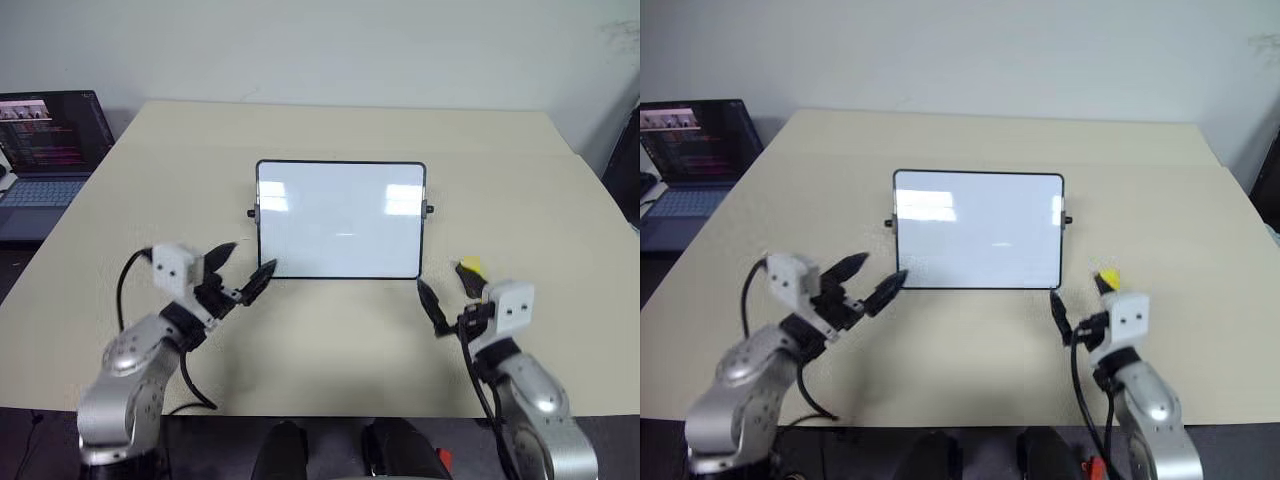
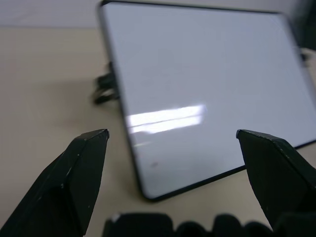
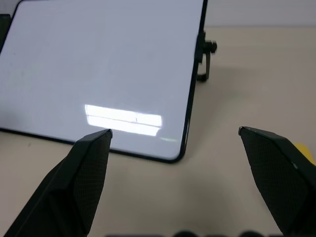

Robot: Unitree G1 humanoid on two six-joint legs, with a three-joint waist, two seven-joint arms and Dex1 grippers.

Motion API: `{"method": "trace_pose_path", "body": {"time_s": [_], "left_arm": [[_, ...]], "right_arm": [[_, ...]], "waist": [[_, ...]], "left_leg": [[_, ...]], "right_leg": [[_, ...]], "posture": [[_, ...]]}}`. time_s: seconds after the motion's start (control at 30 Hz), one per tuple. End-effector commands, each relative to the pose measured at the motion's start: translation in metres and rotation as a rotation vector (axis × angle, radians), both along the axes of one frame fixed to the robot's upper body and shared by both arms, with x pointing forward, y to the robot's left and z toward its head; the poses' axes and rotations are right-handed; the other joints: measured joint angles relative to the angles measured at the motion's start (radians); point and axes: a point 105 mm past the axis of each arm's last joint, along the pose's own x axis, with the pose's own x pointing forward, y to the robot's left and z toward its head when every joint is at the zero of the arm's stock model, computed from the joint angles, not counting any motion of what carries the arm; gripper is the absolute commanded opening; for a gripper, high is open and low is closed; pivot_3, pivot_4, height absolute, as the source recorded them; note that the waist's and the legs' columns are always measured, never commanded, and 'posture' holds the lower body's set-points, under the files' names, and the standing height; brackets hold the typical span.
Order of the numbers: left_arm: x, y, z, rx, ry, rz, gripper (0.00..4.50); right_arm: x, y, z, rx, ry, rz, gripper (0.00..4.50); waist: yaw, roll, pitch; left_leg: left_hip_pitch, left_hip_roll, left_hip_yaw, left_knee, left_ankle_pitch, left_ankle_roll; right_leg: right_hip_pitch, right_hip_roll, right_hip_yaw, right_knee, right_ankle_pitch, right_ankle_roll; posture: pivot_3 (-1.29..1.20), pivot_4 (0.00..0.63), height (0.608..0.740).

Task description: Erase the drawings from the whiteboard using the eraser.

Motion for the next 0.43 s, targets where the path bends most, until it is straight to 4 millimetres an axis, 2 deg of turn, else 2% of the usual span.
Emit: {"method": "trace_pose_path", "body": {"time_s": [0.03, 0.1, 0.3, 0.43], "left_arm": [[-0.014, 0.029, 0.019, 0.089, -0.146, 0.248, 4.50], [-0.021, 0.043, 0.014, 0.109, -0.147, 0.362, 4.50], [-0.023, 0.052, 0.001, 0.148, -0.129, 0.484, 4.50], [-0.020, 0.055, -0.004, 0.121, -0.093, 0.523, 4.50]], "right_arm": [[-0.009, 0.002, 0.009, -0.012, -0.112, 0.052, 4.45], [-0.009, 0.000, 0.010, 0.021, -0.124, 0.059, 4.45], [-0.001, -0.004, 0.010, 0.014, -0.135, 0.082, 4.45], [0.001, 0.000, 0.018, -0.004, -0.142, 0.117, 4.45]], "waist": [[0.000, 0.000, 0.000], [-0.001, -0.001, 0.000], [0.000, -0.001, 0.000], [0.000, -0.001, 0.000]], "left_leg": [[0.000, 0.000, 0.000, 0.000, 0.000, 0.000], [0.003, 0.000, 0.000, 0.000, 0.000, 0.000], [0.016, 0.000, 0.000, -0.001, 0.000, 0.000], [0.015, 0.000, 0.000, -0.001, 0.000, 0.000]], "right_leg": [[0.000, 0.000, 0.000, 0.000, 0.000, 0.000], [0.002, 0.001, 0.000, 0.000, 0.000, 0.000], [0.016, 0.001, 0.000, -0.002, -0.001, 0.000], [0.015, 0.001, 0.000, -0.003, -0.001, 0.000]], "posture": [[0.00, 0.150, 0.740], [0.00, 0.150, 0.740], [0.00, 0.150, 0.740], [0.00, 0.150, 0.740]]}}
